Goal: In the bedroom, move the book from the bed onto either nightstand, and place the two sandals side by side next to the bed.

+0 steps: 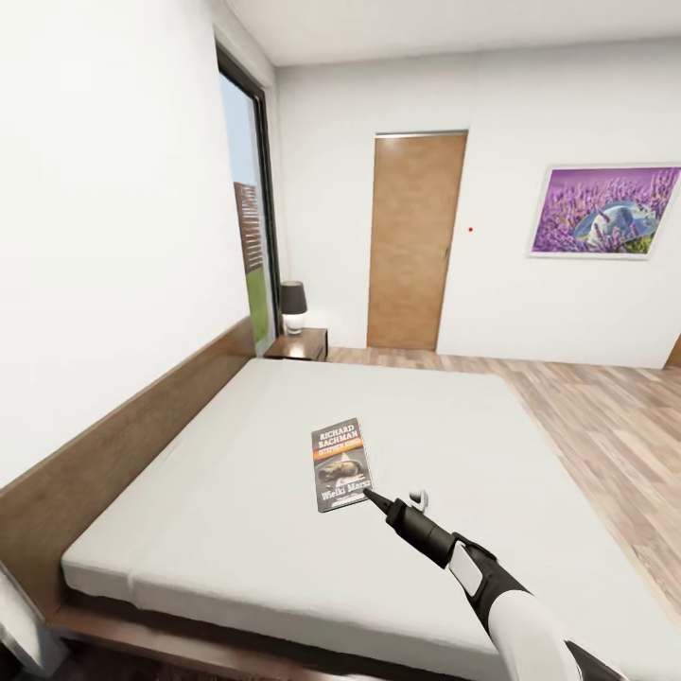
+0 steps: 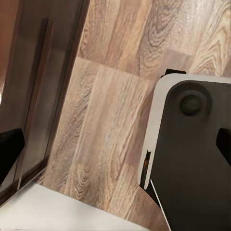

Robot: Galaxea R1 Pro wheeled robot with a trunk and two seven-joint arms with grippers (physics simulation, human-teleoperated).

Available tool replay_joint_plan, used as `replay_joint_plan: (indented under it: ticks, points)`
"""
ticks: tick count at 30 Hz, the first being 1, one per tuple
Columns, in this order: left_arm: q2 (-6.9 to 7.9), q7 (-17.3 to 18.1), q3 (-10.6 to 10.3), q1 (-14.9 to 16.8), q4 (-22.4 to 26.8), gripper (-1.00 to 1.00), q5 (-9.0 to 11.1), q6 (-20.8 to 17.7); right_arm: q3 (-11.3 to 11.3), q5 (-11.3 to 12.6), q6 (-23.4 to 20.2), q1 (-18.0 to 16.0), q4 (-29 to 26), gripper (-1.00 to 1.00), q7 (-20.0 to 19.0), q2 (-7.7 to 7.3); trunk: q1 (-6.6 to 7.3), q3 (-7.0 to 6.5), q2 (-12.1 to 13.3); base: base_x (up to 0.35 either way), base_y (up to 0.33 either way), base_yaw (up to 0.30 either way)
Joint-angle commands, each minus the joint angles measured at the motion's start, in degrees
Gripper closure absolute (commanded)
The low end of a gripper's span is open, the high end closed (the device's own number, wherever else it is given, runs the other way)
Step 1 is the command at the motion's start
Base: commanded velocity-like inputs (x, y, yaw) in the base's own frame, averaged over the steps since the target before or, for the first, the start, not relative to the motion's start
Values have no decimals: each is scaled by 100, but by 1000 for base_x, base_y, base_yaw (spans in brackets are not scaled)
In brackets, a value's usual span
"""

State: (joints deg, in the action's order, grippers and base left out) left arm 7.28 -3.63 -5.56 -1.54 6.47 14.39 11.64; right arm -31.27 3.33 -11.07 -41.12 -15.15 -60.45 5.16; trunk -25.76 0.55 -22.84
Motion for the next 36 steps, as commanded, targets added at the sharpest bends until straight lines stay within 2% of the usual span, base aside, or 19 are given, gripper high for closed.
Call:
replay_joint_plan:
  ticks: [1,16,36]
  points:
    - [2,-24,-50,-4,12,-100,46,5,-15,48,-62,-2,-5,100,-11,2,-3,5,-8,0,0,244]
    - [1,-25,-50,-4,12,-100,46,6,-22,52,-60,-2,-5,100,-16,-1,-3,5,-8,0,0,225]
    - [1,-24,-50,-4,12,-100,46,10,-23,53,-57,-2,-6,100,-18,0,-3,5,-8,0,0,18]
